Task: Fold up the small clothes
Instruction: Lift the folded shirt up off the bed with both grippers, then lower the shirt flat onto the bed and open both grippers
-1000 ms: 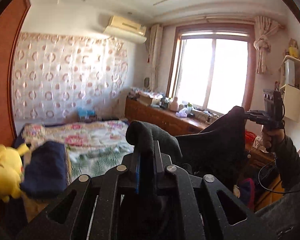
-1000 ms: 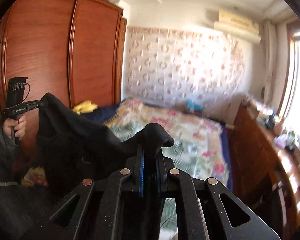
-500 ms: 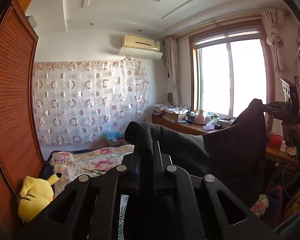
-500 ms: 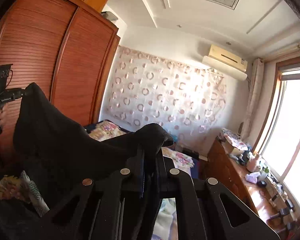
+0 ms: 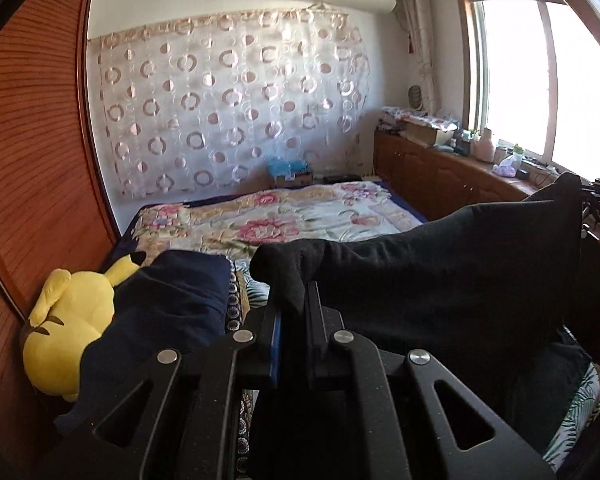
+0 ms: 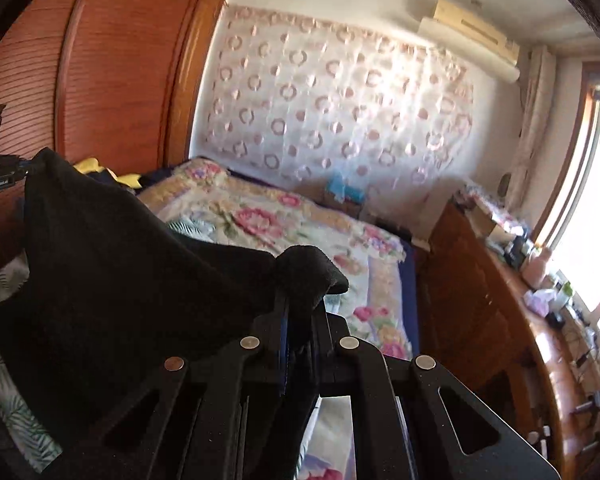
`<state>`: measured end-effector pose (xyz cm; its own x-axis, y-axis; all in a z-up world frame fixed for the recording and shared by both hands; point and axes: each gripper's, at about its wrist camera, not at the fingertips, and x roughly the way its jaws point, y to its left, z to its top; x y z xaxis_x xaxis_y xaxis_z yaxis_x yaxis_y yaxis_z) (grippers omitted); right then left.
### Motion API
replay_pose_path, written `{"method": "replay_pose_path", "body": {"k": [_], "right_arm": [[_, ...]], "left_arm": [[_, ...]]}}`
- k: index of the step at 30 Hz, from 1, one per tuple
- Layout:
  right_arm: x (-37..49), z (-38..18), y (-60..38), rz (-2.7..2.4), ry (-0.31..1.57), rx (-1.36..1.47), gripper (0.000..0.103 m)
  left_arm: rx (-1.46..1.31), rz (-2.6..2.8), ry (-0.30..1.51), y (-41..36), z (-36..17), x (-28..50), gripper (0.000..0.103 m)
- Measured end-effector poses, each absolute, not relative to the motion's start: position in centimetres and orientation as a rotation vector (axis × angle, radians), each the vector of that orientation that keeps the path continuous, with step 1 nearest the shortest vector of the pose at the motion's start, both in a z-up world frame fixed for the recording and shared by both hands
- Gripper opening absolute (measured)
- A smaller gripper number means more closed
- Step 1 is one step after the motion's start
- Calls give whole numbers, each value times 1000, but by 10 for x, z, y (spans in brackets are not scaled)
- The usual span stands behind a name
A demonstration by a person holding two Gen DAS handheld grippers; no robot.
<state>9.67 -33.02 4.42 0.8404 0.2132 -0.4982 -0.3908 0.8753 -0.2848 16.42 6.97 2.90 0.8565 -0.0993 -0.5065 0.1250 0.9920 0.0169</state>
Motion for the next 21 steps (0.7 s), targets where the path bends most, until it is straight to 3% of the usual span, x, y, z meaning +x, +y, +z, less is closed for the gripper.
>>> {"method": "replay_pose_path", "body": {"k": [3,10,21], "right_arm": [[141,27,-312,318,529,-397,9],[202,58,-296,310,587,-360,9],[226,6,-308,226,695,-286,11]], "left_arm": [[54,-110,602,62,10,194,10],[79,-99,637,41,5,226,10],[79,-100,705,38,-6,238,15]]}}
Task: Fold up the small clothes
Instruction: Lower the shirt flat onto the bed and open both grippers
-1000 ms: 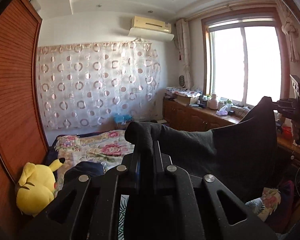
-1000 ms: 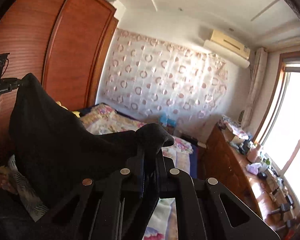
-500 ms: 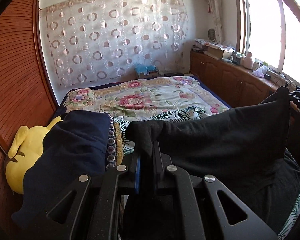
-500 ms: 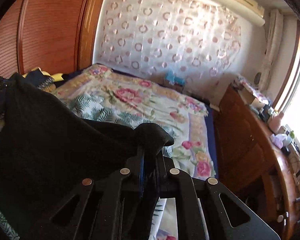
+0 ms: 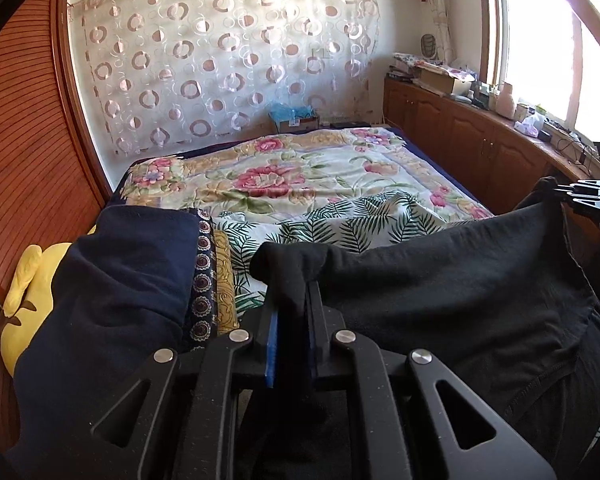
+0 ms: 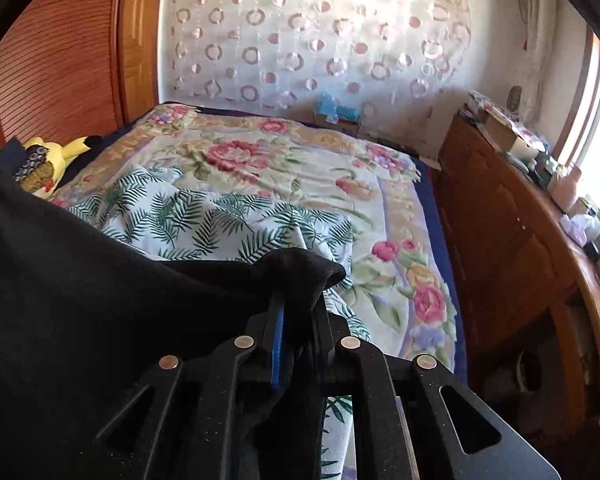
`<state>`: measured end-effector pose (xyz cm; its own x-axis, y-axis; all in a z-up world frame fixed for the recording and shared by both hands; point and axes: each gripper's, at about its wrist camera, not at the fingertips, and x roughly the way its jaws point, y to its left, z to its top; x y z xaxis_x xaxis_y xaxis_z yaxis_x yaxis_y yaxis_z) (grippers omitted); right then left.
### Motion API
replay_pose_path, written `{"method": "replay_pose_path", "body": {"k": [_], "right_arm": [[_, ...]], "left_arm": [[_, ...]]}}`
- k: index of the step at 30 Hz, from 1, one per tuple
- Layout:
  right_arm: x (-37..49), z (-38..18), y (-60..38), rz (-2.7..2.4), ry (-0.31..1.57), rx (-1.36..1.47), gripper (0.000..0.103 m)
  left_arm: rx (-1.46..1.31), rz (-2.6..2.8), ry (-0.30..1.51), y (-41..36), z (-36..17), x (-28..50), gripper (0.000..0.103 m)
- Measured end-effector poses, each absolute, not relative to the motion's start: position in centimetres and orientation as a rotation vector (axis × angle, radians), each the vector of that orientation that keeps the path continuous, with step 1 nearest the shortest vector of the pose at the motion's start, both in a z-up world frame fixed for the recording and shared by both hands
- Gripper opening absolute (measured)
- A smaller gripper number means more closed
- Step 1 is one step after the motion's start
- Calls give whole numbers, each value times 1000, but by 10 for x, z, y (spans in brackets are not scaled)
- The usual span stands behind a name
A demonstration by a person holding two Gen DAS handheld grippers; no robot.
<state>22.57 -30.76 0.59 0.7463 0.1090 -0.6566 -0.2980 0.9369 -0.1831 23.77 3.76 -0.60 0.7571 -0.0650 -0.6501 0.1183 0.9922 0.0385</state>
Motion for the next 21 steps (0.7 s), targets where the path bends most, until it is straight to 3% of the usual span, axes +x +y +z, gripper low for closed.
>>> {"method": "replay_pose_path", "body": {"k": [1,2,4,8,10,11,21], "right_arm": [[222,9,-308,205,691,-281,18],[225,11,-308,171,685,-281,31],[221,18,-313,126,675,-254,47],[189,31,-326,138,667,-222,47],[169,34,-333,160,668,-190,47],[160,35,-336,175,669,-170,47],[87,5,-353,291,736,-117,47]], "left_arm": [[78,-97,705,38,-6,238,17],[79,-86,698,39,-4,235,18],[74,-90,691,42,-1,231,32],[59,-120,695,43,1,212,52],[51,-136,697,44,-1,201,75],[39,-143,699,45,-3,193,80],[11,-127,764,39,-44,139,81]]}}
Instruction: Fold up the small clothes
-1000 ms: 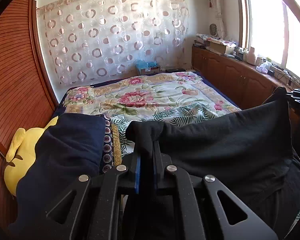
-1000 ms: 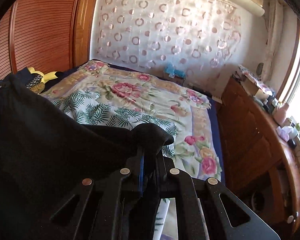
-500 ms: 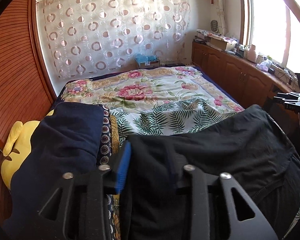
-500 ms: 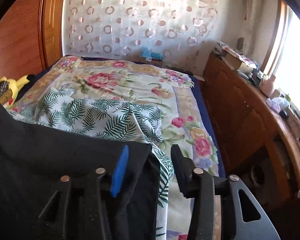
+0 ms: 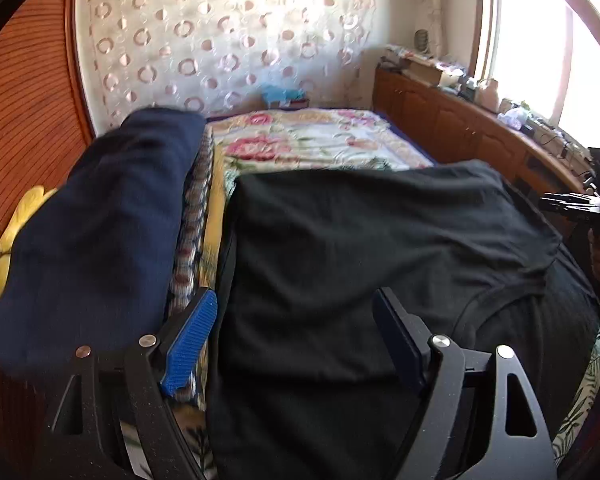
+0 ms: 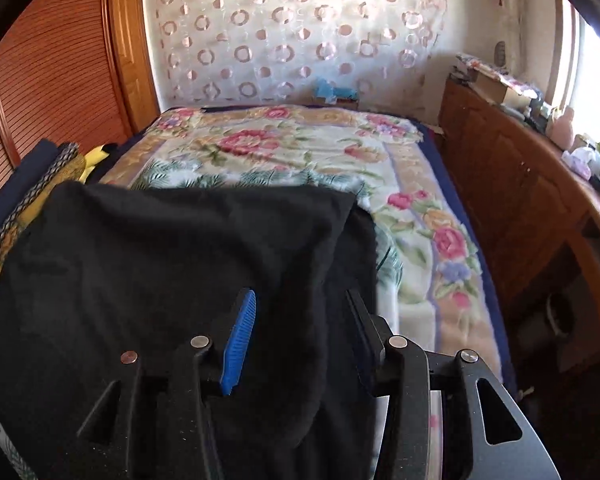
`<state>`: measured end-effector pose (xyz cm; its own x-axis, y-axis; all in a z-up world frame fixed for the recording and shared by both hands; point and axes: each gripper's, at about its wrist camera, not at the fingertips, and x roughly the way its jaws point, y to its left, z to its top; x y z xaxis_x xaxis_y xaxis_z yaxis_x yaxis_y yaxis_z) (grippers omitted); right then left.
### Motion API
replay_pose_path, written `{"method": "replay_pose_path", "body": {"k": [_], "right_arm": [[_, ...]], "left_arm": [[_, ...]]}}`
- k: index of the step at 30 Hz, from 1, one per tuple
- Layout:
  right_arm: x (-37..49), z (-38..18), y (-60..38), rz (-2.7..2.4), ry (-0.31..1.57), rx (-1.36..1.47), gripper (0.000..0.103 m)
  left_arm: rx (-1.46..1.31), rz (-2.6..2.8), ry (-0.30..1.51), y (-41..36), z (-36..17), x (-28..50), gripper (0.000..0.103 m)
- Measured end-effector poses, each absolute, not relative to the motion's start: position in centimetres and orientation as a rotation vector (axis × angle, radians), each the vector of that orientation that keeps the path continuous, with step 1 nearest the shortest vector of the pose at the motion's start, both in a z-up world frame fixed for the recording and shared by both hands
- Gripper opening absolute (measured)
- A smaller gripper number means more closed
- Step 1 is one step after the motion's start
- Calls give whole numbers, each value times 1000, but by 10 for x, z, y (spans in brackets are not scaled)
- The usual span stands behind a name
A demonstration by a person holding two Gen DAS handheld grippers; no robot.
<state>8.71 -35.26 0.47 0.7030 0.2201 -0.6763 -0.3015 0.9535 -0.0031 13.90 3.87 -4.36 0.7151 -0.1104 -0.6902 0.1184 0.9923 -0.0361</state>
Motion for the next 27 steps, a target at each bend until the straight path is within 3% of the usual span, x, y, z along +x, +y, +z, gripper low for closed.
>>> {"method": "replay_pose_path", "body": {"k": [8,11,13,16,27], "right_arm": [[60,-5,-373,260,798,-116,47],[57,-2,-380,260,800,-106,47],[55,-1,-384,262,799,-99,47],[55,-8,-391,235,807,-108,47],[48,-8,-397,222,776,-115,47]], "left_arm": [[-37,-115,761,45,-61,107,81],[-42,-117,767,47,-65,101,69],[-52,-132,781,47,-69,101,54],[-61,-151,805,45,-75,103,47],[-76,-74,851,46,-85,130,46]]}}
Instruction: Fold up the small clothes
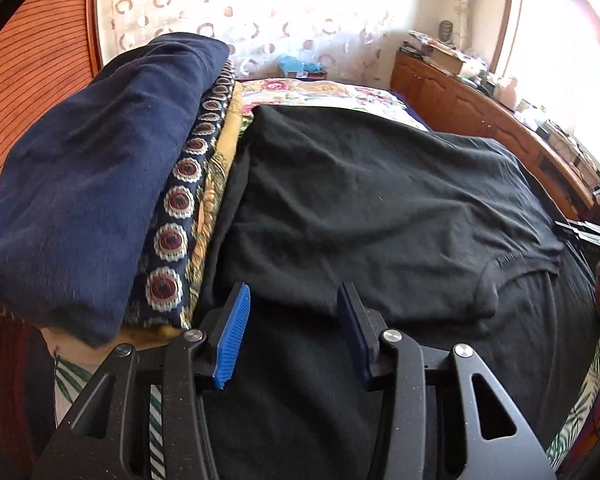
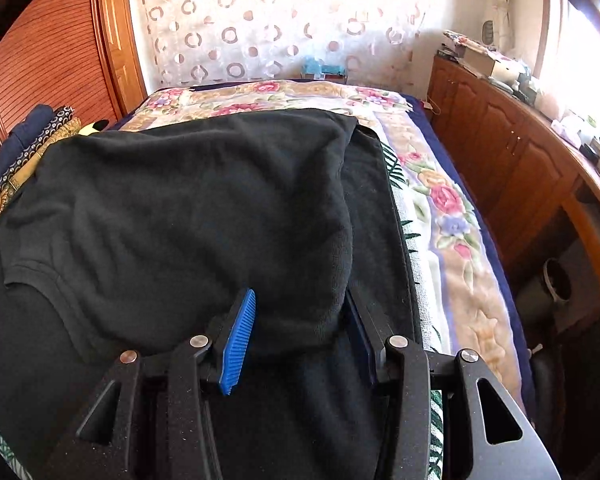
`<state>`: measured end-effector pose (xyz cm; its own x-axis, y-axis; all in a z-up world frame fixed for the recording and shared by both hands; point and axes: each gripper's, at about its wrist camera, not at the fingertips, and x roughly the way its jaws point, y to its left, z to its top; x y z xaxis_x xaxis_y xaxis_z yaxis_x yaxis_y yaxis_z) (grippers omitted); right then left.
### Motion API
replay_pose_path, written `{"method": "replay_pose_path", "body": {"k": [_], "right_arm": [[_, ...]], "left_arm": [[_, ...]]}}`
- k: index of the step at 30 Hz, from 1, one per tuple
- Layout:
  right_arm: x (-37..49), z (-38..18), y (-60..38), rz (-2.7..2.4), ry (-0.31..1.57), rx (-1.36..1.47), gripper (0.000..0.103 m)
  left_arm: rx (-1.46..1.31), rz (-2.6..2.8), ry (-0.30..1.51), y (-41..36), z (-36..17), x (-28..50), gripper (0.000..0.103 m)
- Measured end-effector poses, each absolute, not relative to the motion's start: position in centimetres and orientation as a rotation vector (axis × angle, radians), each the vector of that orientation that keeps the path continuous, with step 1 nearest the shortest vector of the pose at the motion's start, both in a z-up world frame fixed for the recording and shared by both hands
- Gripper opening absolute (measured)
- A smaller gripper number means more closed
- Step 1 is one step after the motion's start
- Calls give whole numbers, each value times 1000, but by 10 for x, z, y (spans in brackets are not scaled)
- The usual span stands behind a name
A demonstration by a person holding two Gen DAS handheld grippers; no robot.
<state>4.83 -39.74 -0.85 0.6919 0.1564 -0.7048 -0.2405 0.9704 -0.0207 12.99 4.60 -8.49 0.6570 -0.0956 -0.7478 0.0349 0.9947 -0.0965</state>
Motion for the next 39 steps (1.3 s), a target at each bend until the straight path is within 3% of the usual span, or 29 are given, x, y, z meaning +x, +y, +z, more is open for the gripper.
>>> {"method": "replay_pose_path", "body": {"k": [11,13,16,29,30,31,39], "right_arm": [[71,-32,-366,221,775,-122,47],[72,-33,-364,221,775,-122,47],[71,-33,-365,221,774,-123,47],[77,-36,-365,225,773,-122,46],[76,-35,-364,235,767,-123,37],[74,-34,-361,265,754,-137,7],[63,-6,-361,327,689,-117,6]], "left_arm": [[-11,-46,877,34,-94,142,43],[7,-35,878,34,-93,144,19],[3,-51,886,38,-91,147,6],[-62,-128,719,39,-48,105,5],[-66,-131,716,40,-48,105,5],[-68,-136,715,38,-48,106,5],[-62,-153,657,39,-28,87,5]]}}
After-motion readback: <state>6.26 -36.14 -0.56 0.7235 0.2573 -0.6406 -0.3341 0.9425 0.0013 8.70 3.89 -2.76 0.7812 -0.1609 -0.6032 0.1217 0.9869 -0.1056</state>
